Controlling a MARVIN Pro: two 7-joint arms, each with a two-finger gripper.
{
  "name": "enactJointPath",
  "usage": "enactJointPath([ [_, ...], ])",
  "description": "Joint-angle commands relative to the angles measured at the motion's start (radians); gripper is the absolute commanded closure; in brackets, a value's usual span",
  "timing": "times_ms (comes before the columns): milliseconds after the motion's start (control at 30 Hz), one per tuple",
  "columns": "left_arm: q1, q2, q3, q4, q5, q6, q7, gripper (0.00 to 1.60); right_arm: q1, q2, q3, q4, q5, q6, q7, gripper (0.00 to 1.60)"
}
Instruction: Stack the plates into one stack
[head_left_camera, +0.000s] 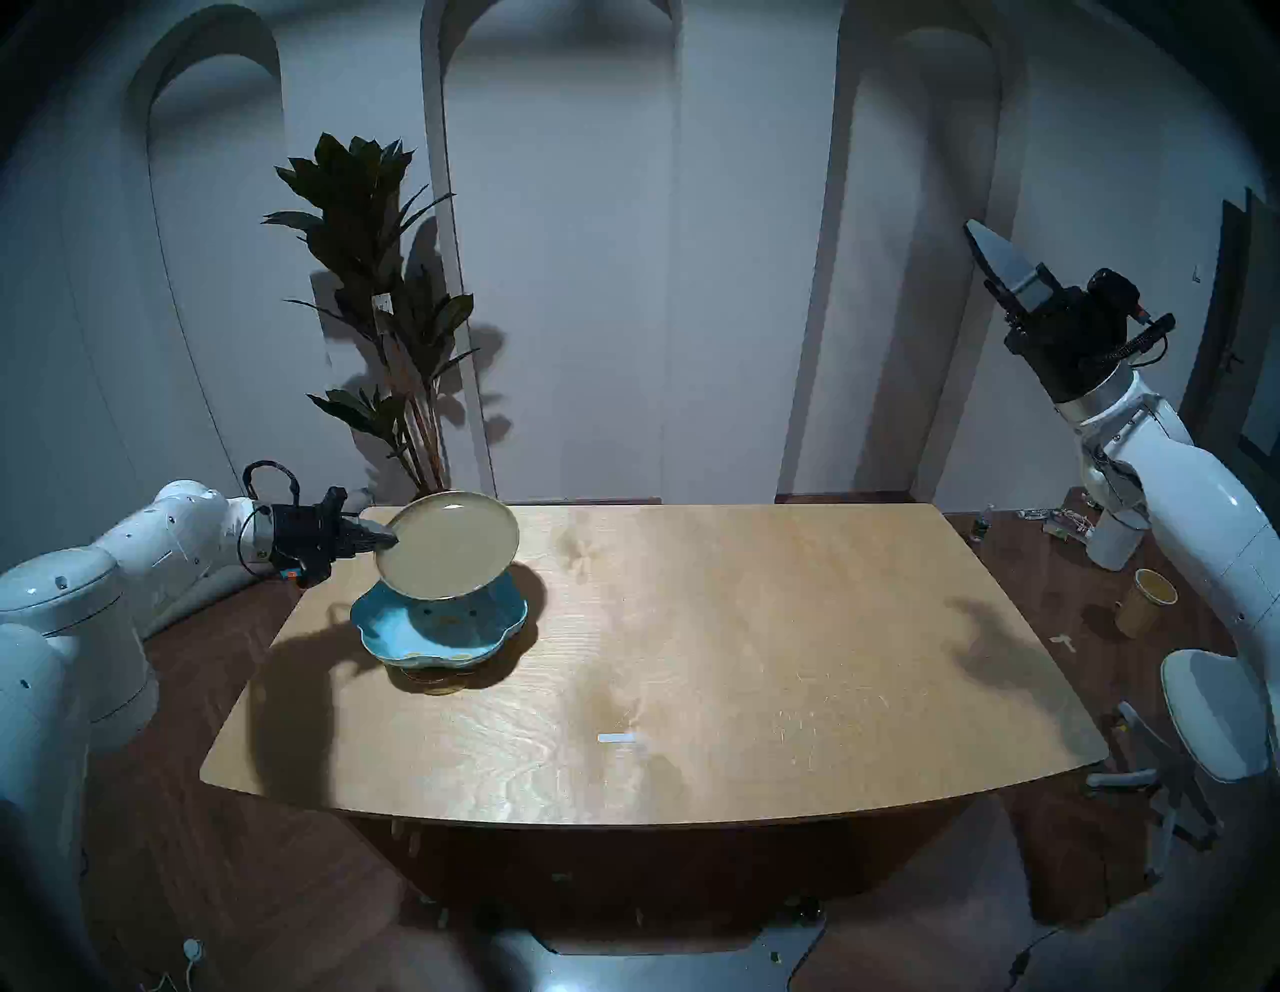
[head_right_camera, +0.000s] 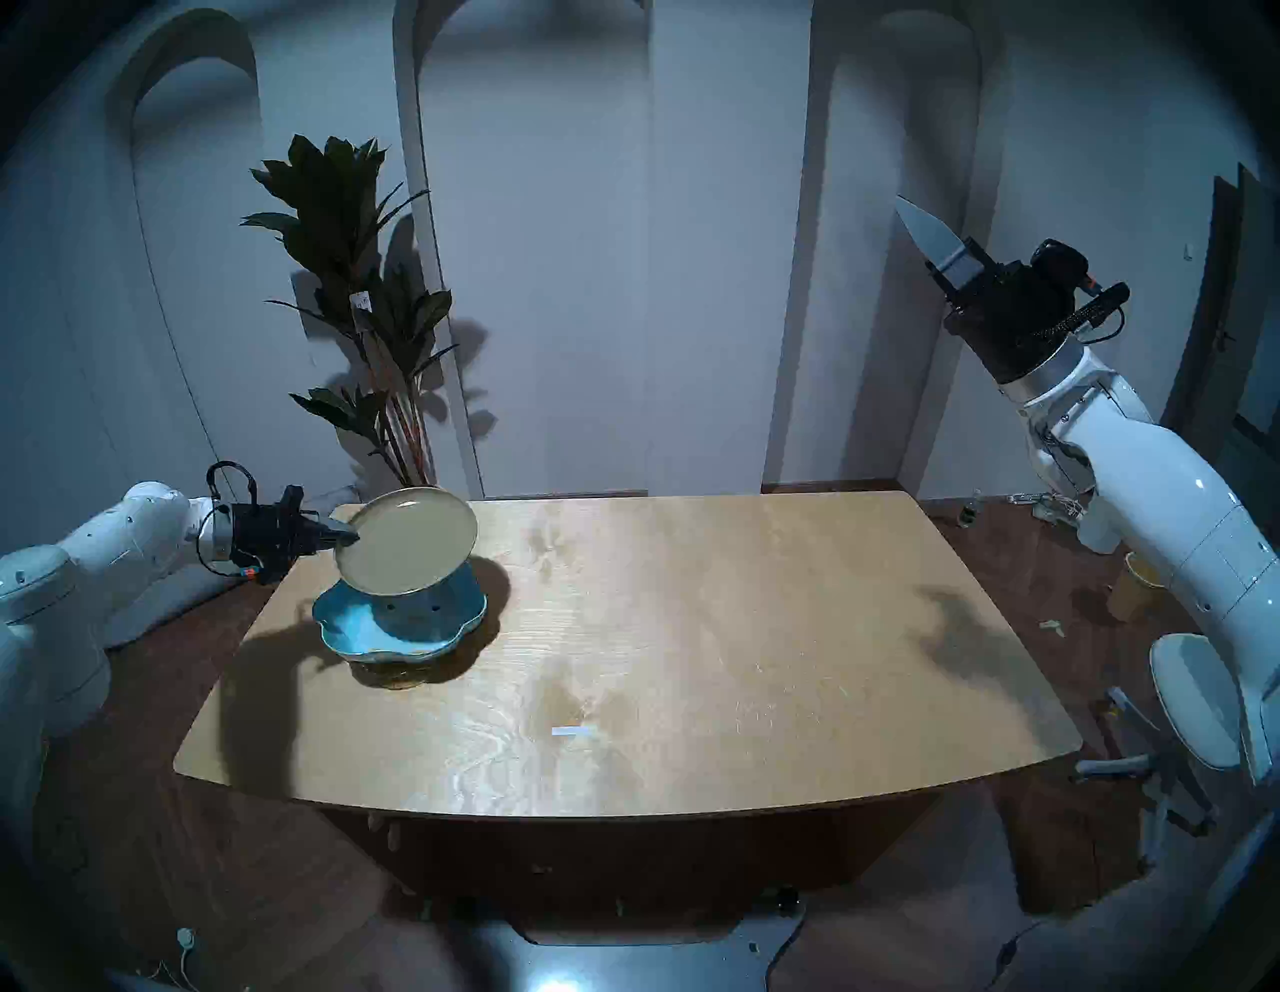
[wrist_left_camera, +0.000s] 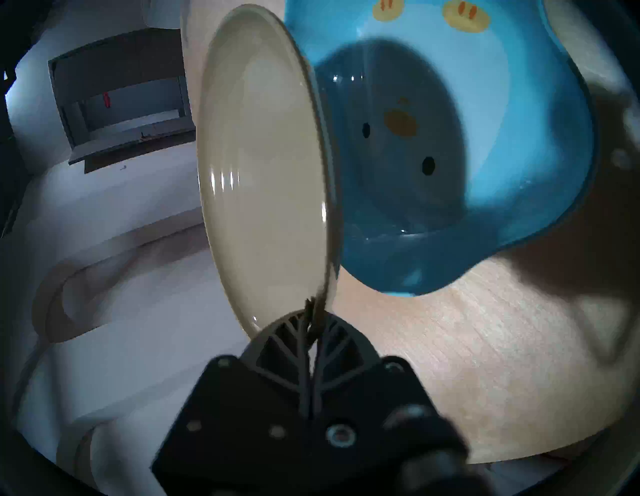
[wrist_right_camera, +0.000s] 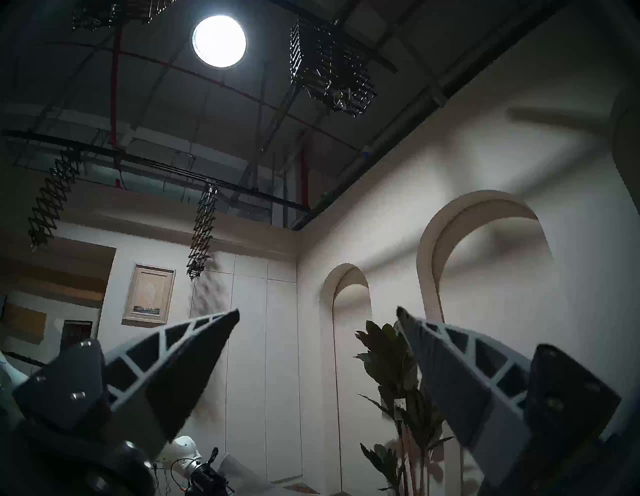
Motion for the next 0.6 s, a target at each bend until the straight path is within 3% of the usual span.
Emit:
enactJointPath([
  [0, -0.02, 0.04, 0.015, 0.0, -0.006, 0.002, 0.05, 1.6, 0.044, -0.017, 0.012, 0.022, -0.005, 0.026, 0.019, 0.0],
  [567, -0.003, 0.035, 0.058, -0.008, -0.023, 0.002, 0.061, 1.6, 0.057, -0.03, 0.016, 0.062, -0.017, 0.071, 0.088, 0.0],
])
